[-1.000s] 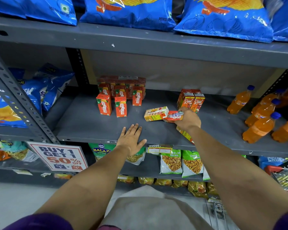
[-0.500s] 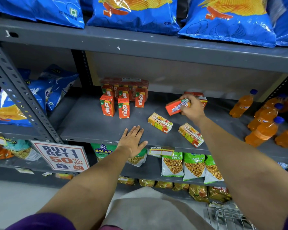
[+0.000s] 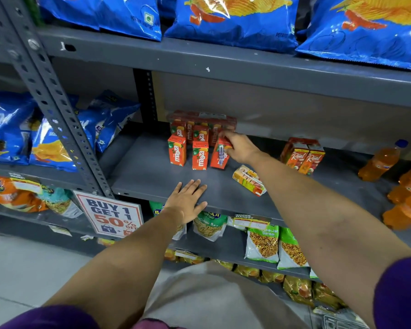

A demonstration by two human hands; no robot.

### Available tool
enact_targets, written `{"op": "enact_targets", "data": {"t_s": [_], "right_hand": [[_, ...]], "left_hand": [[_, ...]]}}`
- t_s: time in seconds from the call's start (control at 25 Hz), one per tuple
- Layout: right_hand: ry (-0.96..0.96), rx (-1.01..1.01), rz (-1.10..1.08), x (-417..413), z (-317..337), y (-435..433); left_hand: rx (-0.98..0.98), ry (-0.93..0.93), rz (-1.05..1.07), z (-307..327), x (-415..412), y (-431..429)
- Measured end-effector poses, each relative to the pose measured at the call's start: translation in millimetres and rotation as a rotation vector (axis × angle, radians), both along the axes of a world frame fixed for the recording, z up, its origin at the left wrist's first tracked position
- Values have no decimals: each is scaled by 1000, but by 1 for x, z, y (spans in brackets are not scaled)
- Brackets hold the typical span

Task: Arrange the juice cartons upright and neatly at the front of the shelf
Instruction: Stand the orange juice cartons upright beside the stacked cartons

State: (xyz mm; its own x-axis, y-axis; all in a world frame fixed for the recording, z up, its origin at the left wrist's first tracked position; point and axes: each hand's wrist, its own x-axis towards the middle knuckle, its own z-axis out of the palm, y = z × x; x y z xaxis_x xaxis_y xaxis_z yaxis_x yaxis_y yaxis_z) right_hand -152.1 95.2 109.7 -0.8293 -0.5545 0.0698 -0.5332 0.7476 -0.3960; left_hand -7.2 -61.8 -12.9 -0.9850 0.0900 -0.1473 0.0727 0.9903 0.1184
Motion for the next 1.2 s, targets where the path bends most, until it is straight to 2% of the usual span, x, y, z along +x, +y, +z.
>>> {"op": "enact_targets", "data": {"t_s": [0.36, 0.6, 0.96, 1.2], "right_hand": [[-13, 107, -15, -13, -11, -11], [-90, 156, 78, -21, 6, 1], [-76, 369, 60, -25, 21, -14], [29, 434, 38, -26, 19, -21]], "left_hand": [[-23, -25, -58, -2, -5, -12], [1, 9, -52, -3, -5, -11], [15, 25, -36, -1, -5, -9], [15, 24, -35, -1, -5, -9]]}}
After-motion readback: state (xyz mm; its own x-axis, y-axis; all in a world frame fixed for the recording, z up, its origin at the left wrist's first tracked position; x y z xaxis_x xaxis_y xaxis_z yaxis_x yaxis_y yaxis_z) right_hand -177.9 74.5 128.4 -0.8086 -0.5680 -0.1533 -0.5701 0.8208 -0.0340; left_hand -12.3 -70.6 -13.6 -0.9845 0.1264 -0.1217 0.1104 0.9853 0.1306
